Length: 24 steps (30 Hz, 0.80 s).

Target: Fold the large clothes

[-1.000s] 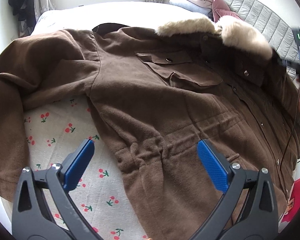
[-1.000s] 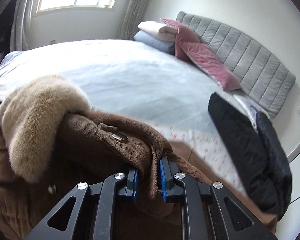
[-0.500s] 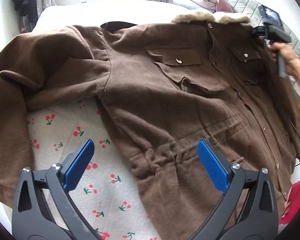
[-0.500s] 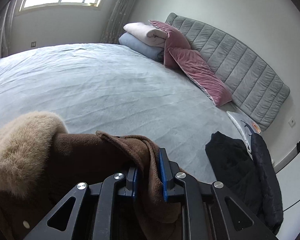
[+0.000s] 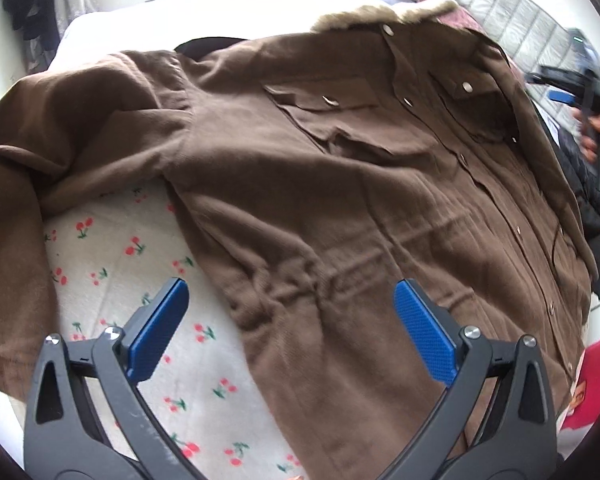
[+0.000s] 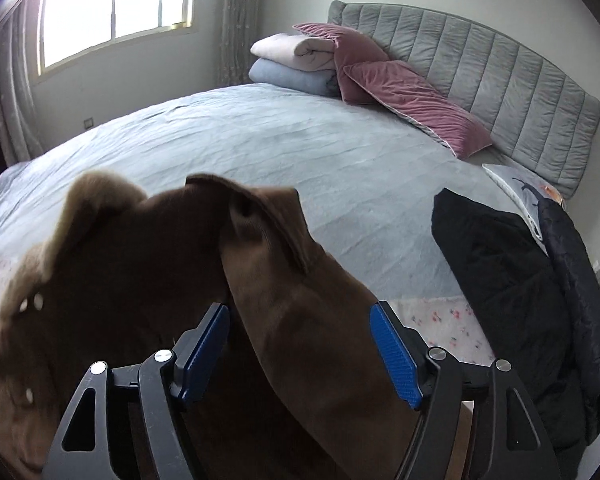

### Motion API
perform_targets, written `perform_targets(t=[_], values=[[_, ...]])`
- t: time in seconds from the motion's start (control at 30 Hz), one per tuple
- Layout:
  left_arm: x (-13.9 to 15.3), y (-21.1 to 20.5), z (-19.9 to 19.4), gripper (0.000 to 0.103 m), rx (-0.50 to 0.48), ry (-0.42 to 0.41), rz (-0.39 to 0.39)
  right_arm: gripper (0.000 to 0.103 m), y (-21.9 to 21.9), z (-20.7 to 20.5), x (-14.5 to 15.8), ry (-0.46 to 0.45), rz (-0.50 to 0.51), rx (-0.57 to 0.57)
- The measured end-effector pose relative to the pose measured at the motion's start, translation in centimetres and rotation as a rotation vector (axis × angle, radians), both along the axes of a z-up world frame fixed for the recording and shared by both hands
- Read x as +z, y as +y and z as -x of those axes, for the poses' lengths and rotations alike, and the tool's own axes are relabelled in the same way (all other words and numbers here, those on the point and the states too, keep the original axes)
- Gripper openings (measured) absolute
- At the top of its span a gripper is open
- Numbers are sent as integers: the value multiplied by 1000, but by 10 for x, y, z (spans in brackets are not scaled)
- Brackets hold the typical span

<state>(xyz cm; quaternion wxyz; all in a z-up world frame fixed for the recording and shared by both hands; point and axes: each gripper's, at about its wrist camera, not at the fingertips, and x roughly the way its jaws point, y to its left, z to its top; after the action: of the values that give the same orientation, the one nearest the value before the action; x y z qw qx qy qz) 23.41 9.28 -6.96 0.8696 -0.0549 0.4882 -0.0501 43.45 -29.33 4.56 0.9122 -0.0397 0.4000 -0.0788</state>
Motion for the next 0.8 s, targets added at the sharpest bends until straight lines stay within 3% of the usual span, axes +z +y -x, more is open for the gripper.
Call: perform_targets(t=[0.2, 0.37, 0.57, 0.7, 0.8], values=[[5, -18, 20, 103, -67, 57, -11, 76, -62, 116, 14, 61, -121, 55], [12, -21, 40, 103, -50, 99, 17, 77, -117, 196, 0, 96, -180, 19], [9, -24, 81, 103, -90, 188, 139, 77, -164, 254, -36, 145, -236, -39], [2, -24, 108, 103, -90, 242, 201, 77, -185, 277, -67, 164, -293, -70], [-3, -28, 122, 102, -95, 275, 270, 77, -193, 289, -94, 197, -282, -91]])
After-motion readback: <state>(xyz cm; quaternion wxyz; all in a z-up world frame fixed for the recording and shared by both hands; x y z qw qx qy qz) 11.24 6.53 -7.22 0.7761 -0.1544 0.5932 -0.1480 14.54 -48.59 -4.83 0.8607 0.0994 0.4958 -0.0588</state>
